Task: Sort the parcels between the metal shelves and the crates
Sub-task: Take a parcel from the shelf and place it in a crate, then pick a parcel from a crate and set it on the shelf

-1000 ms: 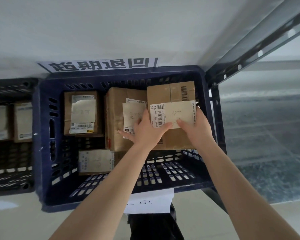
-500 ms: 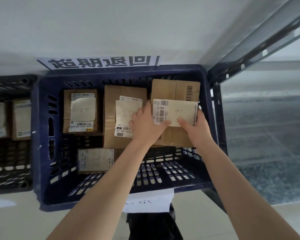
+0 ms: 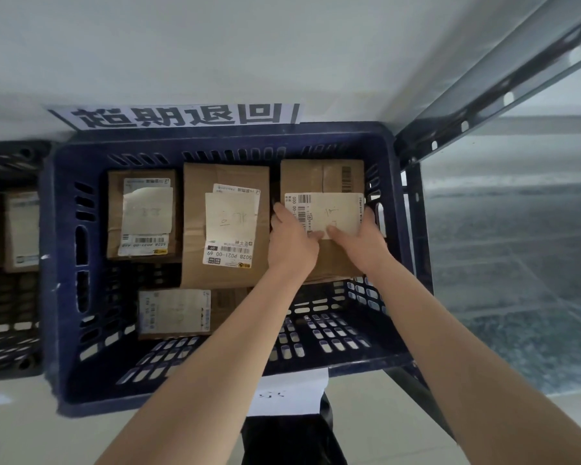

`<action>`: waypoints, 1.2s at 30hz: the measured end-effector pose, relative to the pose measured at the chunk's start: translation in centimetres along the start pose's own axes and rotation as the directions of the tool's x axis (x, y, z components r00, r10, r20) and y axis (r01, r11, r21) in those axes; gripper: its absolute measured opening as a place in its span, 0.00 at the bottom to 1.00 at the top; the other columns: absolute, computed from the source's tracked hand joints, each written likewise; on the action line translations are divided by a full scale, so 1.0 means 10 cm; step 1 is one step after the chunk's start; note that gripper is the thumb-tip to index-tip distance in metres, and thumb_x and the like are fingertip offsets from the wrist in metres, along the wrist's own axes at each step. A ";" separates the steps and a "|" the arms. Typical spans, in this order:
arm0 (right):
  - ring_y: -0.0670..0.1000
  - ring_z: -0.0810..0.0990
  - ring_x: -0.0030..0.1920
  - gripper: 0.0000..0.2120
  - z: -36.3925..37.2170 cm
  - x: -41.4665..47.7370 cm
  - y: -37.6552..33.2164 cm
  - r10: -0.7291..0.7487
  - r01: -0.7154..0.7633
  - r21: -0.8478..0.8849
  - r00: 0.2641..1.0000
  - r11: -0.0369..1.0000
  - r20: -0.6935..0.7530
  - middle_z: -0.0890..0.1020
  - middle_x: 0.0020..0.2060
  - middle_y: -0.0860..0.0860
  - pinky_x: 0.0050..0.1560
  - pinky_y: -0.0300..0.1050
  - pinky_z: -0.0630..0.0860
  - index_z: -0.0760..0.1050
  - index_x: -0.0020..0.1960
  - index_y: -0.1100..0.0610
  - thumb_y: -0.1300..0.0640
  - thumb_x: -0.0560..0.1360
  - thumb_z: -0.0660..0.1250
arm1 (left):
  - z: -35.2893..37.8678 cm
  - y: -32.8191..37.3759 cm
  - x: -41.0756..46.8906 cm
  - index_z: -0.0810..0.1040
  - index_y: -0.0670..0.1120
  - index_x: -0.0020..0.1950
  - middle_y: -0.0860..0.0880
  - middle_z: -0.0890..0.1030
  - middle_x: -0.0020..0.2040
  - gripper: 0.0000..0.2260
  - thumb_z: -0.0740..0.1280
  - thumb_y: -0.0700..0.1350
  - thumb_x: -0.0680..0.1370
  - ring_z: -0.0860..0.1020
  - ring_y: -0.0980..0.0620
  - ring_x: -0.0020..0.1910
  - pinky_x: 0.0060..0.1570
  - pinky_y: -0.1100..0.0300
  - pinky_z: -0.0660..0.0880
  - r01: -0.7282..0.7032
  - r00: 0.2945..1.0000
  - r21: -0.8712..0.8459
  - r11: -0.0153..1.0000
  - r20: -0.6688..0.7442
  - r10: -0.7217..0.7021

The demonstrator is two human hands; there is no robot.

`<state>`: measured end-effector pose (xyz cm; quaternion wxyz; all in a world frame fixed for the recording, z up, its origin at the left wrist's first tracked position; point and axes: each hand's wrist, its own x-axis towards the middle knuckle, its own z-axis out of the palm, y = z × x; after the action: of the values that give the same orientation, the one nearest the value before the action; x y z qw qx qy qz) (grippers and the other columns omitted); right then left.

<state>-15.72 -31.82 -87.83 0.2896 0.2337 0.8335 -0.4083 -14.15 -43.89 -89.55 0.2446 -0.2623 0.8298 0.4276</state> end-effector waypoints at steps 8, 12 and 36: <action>0.58 0.72 0.69 0.31 0.06 0.08 0.00 0.027 -0.027 0.005 0.998 1.000 -0.048 0.71 0.70 0.56 0.59 0.48 0.72 0.58 0.75 0.58 0.59 0.78 0.70 | 0.09 0.01 0.01 0.51 0.42 0.78 0.41 0.67 0.72 0.40 0.73 0.46 0.76 0.73 0.41 0.66 0.58 0.47 0.74 0.040 0.996 -0.006 0.999 -0.080 -0.040; 0.58 0.72 0.69 0.30 0.08 0.09 -0.03 0.048 -0.050 -0.026 0.996 0.998 -0.075 0.72 0.69 0.57 0.60 0.50 0.73 0.60 0.74 0.58 0.59 0.77 0.71 | 0.13 0.01 0.04 0.54 0.42 0.77 0.41 0.68 0.71 0.39 0.74 0.45 0.74 0.72 0.40 0.66 0.58 0.44 0.75 0.070 0.991 -0.003 0.998 -0.112 -0.070; 0.61 0.39 0.80 0.40 -0.06 -1.24 0.07 -0.210 0.178 -0.595 0.978 0.784 0.016 0.41 0.81 0.58 0.77 0.61 0.43 0.37 0.81 0.57 0.42 0.82 0.57 | -0.57 -0.17 -1.13 0.40 0.50 0.81 0.44 0.41 0.81 0.31 0.47 0.61 0.83 0.40 0.41 0.79 0.75 0.41 0.41 -0.350 0.931 0.657 0.667 0.169 0.322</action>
<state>-6.46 -32.86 -79.60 0.2833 0.0548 0.9458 -0.1490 -5.73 -46.94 -80.49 0.2558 0.0106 0.9567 0.1384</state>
